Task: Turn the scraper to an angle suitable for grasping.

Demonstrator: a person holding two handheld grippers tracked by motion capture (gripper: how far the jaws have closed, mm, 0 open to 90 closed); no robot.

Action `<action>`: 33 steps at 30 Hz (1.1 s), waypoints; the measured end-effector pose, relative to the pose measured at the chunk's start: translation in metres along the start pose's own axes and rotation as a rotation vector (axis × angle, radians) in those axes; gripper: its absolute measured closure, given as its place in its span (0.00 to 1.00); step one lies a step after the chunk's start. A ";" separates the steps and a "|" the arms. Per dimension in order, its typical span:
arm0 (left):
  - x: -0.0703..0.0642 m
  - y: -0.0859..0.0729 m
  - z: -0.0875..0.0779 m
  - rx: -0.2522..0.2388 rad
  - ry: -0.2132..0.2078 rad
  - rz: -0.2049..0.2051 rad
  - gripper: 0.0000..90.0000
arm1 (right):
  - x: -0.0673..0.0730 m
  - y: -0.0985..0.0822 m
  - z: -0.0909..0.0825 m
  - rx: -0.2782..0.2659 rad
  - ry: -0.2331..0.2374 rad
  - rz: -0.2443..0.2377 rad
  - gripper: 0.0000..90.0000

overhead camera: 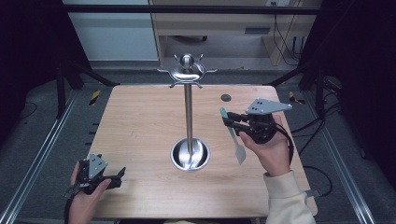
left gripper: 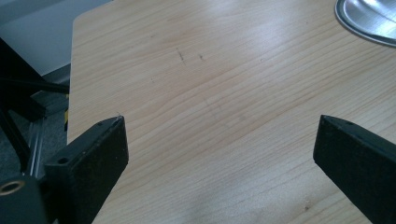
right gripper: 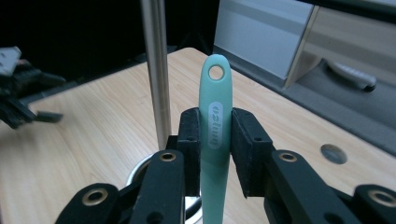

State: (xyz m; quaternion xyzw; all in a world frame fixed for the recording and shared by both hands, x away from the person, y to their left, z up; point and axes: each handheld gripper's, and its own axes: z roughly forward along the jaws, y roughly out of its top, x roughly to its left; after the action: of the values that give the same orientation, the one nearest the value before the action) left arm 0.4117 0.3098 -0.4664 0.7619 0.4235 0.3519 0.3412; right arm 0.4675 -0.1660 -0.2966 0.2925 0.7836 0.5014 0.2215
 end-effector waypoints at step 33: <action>-0.006 0.008 0.000 -0.006 -0.029 0.000 0.06 | 0.029 0.052 -0.027 -0.190 -0.035 -0.011 0.82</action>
State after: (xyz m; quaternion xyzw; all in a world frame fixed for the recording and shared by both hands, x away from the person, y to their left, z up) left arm 0.4127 0.3011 -0.4616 0.7657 0.4176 0.3422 0.3495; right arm 0.4414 -0.1464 -0.2396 0.2746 0.7301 0.5671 0.2645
